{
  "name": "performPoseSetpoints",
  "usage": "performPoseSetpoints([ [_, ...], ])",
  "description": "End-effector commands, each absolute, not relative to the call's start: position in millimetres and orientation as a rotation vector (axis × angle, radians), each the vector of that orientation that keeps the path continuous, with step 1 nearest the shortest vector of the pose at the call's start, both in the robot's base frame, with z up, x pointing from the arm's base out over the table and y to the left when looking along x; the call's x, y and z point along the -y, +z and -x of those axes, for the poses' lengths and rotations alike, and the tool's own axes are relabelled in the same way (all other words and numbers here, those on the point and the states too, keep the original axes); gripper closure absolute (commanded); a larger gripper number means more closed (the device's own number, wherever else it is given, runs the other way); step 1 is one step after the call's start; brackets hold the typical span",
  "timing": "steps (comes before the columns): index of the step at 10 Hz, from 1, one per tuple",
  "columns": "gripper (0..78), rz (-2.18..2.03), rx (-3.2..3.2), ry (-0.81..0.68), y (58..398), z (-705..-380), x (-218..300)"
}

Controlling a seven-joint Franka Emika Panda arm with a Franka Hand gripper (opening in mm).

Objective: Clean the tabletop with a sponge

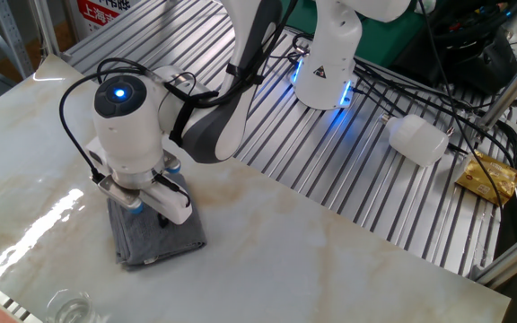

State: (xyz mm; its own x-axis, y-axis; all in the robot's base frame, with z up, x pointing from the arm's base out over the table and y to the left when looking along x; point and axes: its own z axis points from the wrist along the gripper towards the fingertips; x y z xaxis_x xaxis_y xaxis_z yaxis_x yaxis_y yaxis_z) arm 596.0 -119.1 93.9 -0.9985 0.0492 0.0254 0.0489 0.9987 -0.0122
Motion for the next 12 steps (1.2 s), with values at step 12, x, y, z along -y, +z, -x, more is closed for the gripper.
performPoseSetpoints([
  [12,0.2,0.044,3.097,-0.002,91.2,-595.8,119.9],
])
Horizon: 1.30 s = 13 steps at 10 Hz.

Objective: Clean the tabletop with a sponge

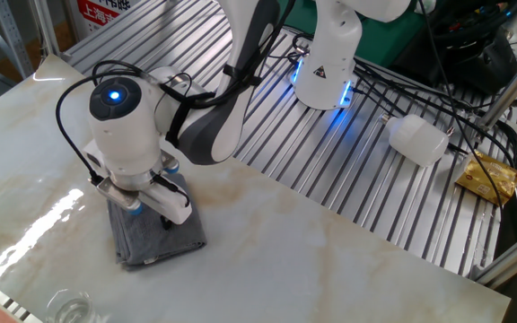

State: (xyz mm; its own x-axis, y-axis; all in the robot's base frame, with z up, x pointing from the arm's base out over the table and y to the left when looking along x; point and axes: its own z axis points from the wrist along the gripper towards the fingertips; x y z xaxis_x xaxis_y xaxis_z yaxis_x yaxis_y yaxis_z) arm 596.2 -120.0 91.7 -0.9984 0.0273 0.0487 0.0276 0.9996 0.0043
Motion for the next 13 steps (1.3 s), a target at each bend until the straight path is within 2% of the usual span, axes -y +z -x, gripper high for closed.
performPoseSetpoints([
  [1,0.2,0.045,3.097,-0.003,90,-595,120],
  [13,0.2,0.082,3.128,-0.009,56,-582,114],
])
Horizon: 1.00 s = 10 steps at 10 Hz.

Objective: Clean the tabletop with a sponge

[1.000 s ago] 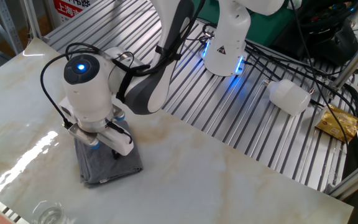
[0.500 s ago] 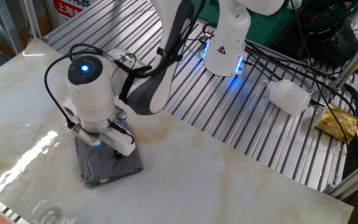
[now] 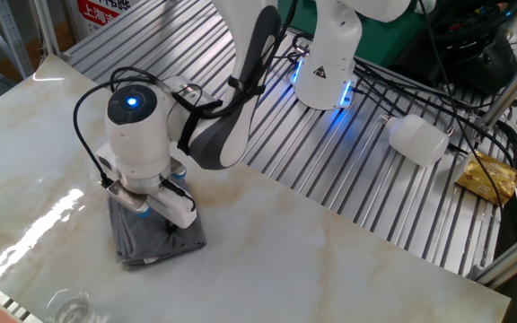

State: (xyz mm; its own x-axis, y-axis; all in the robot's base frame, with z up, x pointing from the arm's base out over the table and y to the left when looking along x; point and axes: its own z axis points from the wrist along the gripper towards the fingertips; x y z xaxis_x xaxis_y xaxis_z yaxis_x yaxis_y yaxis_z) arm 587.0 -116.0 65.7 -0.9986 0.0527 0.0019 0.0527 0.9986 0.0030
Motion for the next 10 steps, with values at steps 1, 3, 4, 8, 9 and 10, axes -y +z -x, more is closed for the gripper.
performPoseSetpoints([
  [1,0.2,0.082,3.129,-0.010,56,-582,114],
  [3,0.2,0.090,3.128,-0.011,52,-583,114],
  [4,0.2,0.094,3.129,-0.011,49,-582,114],
  [8,0.2,0.106,3.129,-0.012,45,-581,113],
  [9,0.2,0.101,3.129,-0.011,45,-581,113],
  [10,0.2,0.087,3.127,-0.011,44,-581,113],
])
